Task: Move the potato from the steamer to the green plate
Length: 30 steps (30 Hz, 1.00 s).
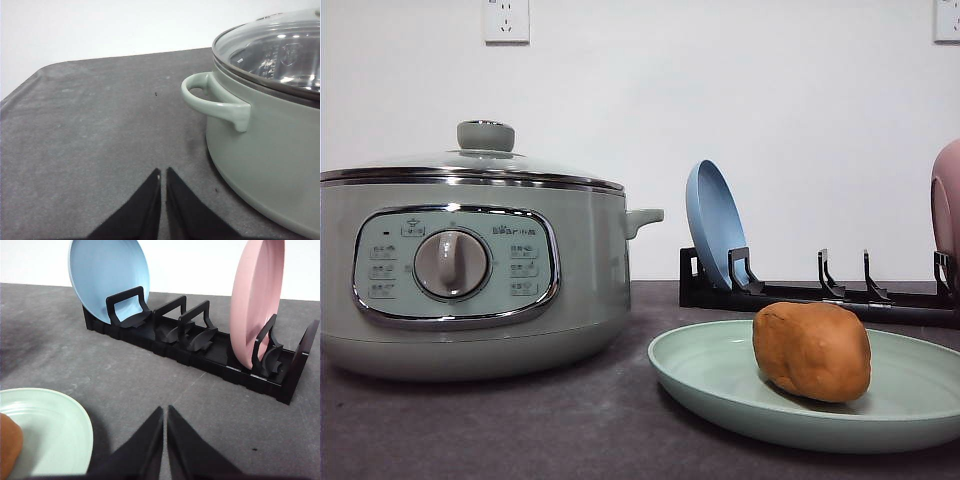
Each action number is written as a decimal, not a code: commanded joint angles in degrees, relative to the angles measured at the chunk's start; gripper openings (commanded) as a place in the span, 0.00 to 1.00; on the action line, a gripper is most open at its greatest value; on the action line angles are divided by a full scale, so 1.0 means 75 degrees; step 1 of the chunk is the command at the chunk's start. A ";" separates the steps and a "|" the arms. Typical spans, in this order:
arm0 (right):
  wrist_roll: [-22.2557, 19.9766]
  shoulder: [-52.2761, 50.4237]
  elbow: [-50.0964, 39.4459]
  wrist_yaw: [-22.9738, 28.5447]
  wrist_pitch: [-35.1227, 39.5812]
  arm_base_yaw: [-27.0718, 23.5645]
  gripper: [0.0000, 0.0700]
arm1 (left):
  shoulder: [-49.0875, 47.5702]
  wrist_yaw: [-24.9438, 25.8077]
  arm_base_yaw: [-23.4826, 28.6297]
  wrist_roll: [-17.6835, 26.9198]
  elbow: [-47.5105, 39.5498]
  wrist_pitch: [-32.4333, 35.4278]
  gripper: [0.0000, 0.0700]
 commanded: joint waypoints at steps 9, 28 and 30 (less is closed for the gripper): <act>0.0079 -0.0012 -0.0032 -0.0017 0.0006 0.0003 0.00 | -0.0017 0.0003 0.0023 -0.0045 -0.0156 -0.0052 0.02; 0.0079 -0.0012 -0.0032 -0.0017 0.0006 0.0003 0.00 | -0.0015 0.0003 0.0023 -0.0045 -0.0156 -0.0052 0.02; 0.0079 -0.0012 -0.0032 -0.0017 0.0006 0.0003 0.00 | -0.0016 0.0003 0.0023 -0.0045 -0.0156 -0.0052 0.02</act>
